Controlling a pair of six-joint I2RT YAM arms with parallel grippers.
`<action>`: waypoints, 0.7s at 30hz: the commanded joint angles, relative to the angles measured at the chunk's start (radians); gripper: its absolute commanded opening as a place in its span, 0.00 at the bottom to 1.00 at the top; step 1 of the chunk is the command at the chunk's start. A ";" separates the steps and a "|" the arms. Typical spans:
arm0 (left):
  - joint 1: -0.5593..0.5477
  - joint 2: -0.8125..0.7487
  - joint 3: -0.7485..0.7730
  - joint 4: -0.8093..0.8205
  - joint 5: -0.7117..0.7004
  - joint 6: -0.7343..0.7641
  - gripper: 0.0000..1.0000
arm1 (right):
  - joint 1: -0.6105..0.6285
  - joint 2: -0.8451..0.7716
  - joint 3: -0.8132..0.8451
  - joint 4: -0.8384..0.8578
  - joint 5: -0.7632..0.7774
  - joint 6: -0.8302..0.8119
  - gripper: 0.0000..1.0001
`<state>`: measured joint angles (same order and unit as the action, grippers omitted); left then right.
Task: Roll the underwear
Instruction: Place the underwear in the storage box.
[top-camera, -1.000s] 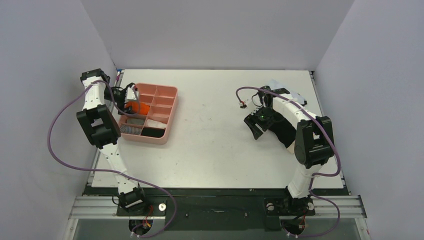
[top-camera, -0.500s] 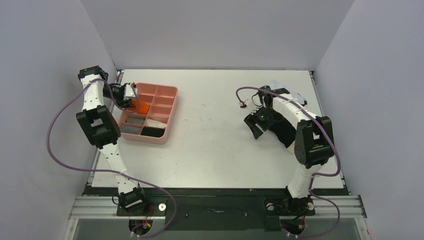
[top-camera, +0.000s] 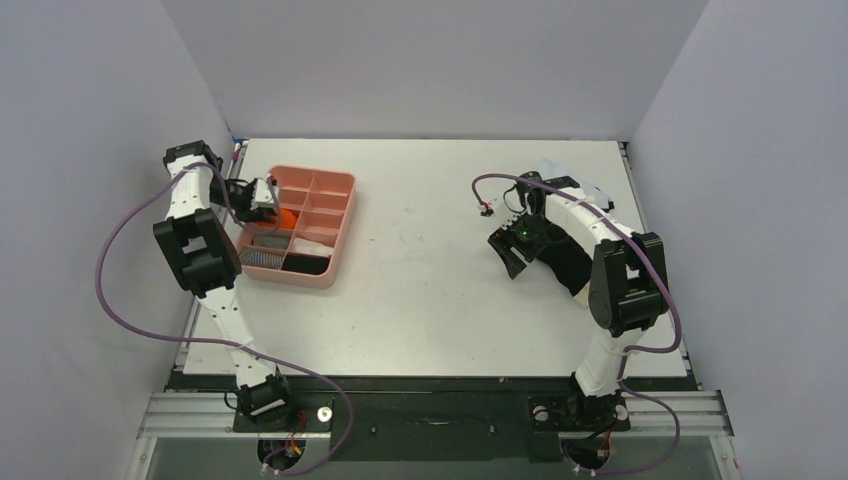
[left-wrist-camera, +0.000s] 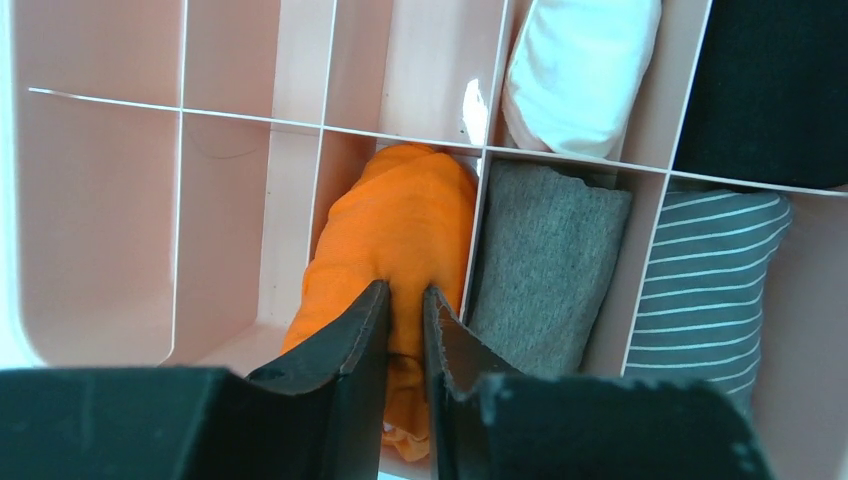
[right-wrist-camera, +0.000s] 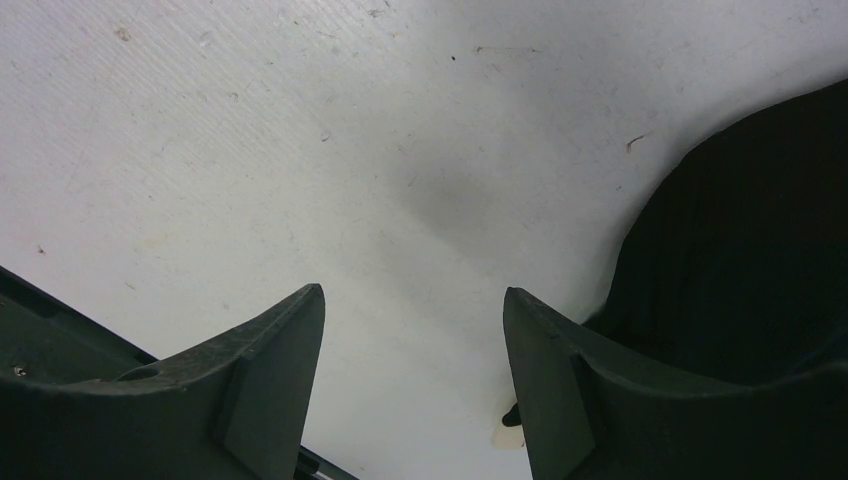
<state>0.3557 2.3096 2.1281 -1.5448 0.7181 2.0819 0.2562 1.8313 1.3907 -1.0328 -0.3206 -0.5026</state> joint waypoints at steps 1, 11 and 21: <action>0.007 -0.038 -0.028 -0.021 -0.058 0.113 0.11 | 0.007 -0.002 -0.005 0.012 0.017 0.013 0.62; 0.018 0.002 -0.016 0.020 -0.123 0.092 0.09 | 0.006 -0.006 -0.008 0.011 0.021 0.015 0.62; 0.042 0.056 0.029 -0.018 -0.143 0.085 0.15 | 0.007 -0.012 -0.020 0.011 0.026 0.013 0.62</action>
<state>0.3653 2.3234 2.1330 -1.5280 0.6586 2.0815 0.2569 1.8309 1.3735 -1.0302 -0.3134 -0.4992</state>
